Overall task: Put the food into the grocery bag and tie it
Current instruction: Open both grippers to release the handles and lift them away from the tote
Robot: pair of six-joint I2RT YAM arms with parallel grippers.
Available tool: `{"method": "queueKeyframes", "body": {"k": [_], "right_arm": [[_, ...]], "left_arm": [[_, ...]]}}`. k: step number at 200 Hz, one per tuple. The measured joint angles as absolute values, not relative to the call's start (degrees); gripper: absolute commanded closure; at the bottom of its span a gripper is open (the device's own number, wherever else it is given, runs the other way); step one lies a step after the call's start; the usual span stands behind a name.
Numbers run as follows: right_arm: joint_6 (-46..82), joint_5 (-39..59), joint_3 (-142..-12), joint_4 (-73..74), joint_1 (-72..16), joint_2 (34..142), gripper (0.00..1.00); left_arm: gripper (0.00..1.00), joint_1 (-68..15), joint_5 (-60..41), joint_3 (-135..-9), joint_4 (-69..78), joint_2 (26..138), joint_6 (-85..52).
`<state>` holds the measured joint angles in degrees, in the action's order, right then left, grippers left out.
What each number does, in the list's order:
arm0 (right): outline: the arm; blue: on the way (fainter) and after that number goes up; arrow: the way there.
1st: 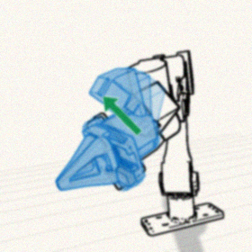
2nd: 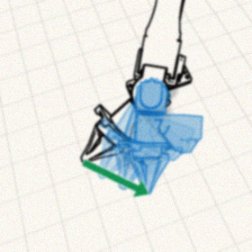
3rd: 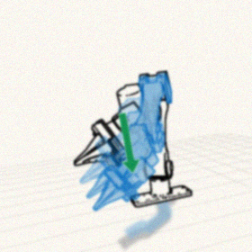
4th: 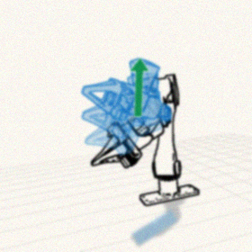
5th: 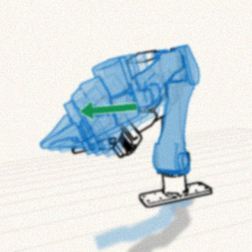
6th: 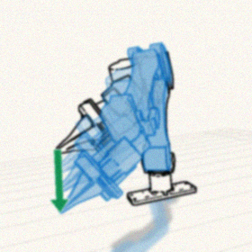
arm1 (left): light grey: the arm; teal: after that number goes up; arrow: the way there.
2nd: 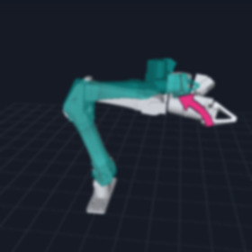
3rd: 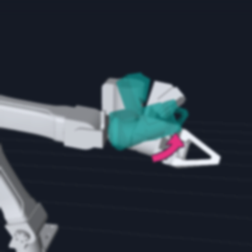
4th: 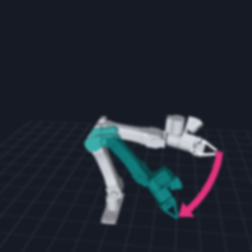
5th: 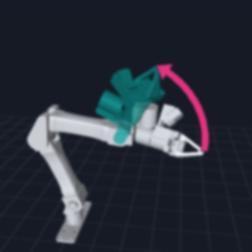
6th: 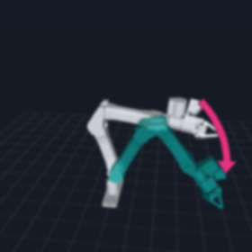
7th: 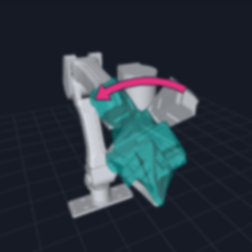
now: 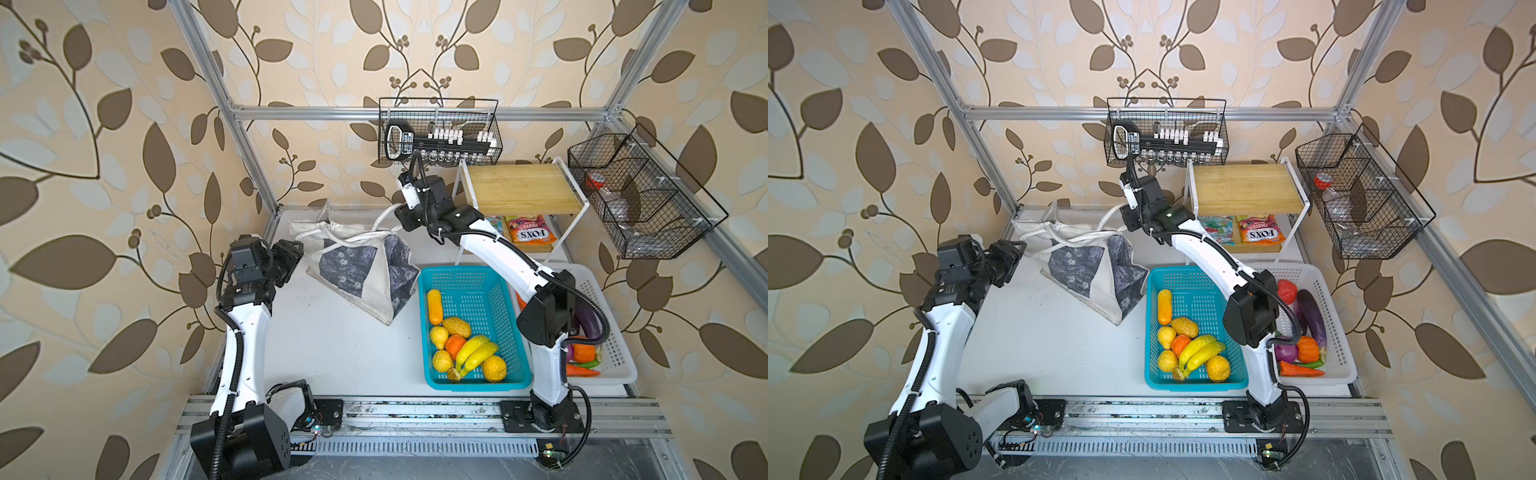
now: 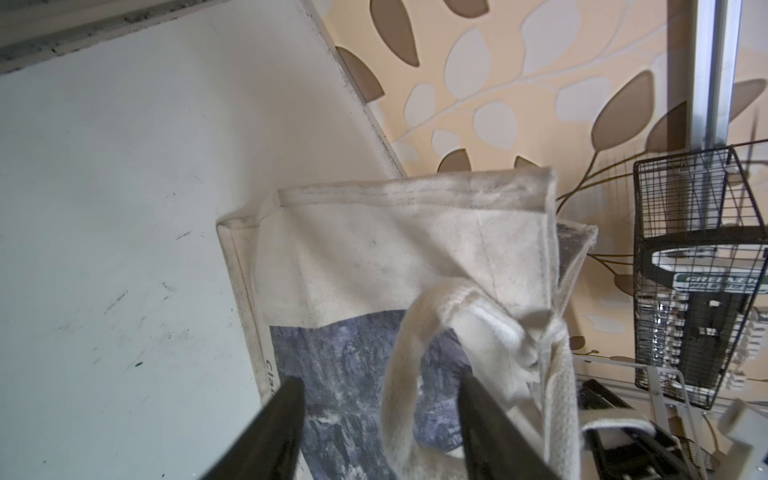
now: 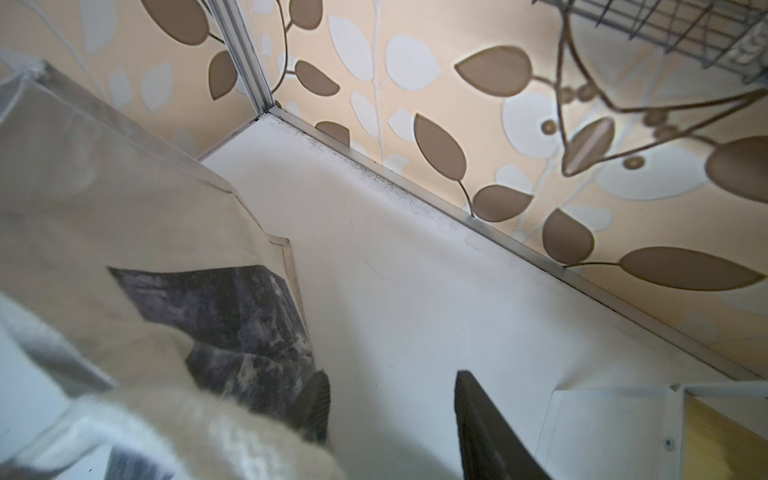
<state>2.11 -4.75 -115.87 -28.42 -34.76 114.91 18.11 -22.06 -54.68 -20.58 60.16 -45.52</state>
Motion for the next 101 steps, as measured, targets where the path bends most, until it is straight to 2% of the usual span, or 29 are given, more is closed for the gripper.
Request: {"method": "queueKeyframes", "body": {"k": [37, 58, 79, 86, 101], "right_arm": [[4.82, 0.73, -109.32, -27.29, -33.04, 107.13, 0.49], [5.93, 2.31, -106.52, -27.09, -32.16, 103.18, 0.48], [6.79, 3.16, -102.98, -26.50, -31.73, 98.39, 0.38], [7.03, 3.38, -101.75, -26.35, -31.70, 96.64, 0.31], [7.75, 3.64, -98.70, -26.20, -31.73, 92.36, 0.23]], "left_arm": [[0.14, 18.11, -22.02, -55.24, -21.89, 59.22, -45.01], [0.12, 18.11, -21.19, -56.60, -23.75, 58.96, -44.51], [0.05, 18.11, -19.35, -57.74, -25.93, 57.25, -43.51], [0.02, 18.11, -18.92, -58.13, -26.61, 56.38, -42.98], [0.01, 18.11, -18.63, -59.57, -28.12, 54.65, -41.41]]}}
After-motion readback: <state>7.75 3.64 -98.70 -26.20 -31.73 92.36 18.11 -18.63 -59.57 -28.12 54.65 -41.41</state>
